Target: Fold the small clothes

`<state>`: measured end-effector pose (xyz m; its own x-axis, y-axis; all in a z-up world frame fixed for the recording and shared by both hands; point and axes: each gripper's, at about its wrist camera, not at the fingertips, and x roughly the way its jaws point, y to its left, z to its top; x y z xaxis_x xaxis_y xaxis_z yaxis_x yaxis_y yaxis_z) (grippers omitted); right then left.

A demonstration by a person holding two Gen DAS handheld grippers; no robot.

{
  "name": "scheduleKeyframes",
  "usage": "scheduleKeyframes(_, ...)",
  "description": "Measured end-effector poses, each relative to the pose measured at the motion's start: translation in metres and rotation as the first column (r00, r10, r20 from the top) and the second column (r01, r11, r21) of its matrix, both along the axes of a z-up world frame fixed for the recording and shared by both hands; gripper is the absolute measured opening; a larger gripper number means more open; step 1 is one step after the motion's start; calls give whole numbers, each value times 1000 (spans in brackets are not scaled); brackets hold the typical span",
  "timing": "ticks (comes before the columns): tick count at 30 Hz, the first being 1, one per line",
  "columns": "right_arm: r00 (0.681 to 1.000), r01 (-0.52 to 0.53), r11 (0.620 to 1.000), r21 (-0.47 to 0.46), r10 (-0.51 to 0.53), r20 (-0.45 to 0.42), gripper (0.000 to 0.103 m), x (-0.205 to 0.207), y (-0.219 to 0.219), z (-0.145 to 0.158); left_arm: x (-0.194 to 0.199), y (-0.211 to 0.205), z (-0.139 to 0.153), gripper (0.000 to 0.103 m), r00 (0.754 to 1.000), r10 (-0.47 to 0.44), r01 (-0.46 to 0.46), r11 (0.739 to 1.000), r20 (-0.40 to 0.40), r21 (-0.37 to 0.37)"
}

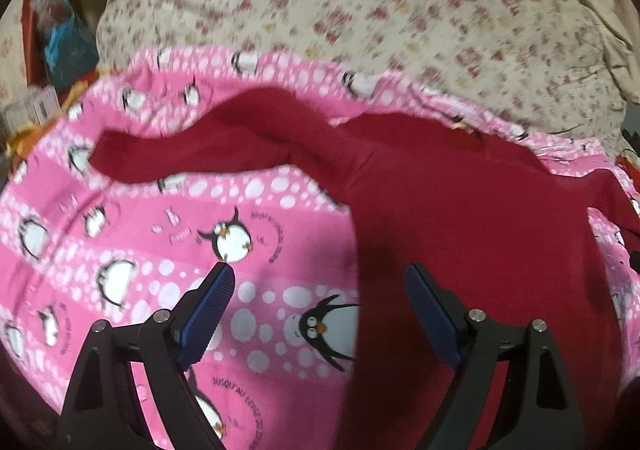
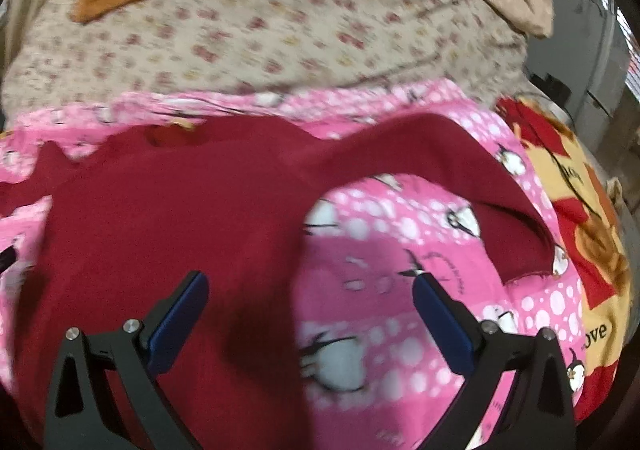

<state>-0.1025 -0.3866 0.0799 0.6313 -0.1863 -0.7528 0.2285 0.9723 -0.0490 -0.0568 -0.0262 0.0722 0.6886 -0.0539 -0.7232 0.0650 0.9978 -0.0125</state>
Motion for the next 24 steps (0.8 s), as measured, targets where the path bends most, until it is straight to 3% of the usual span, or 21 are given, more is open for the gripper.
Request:
scheduleKeyframes(6, 994, -86, 996, -39, 88, 67, 103, -10, 52, 31, -16, -1, 39, 70, 998, -4, 8, 998, 63, -62)
scheduleKeyframes(12, 986, -123, 990, -71, 130, 103, 103, -12, 86, 46, -29, -7, 63, 70, 993, -13, 20, 998, 118, -59)
scheduleKeyframes(24, 988, -107, 993, -49, 112, 106, 103, 11, 94, 44, -18, -20, 48, 70, 995, -16, 20, 999, 97, -45)
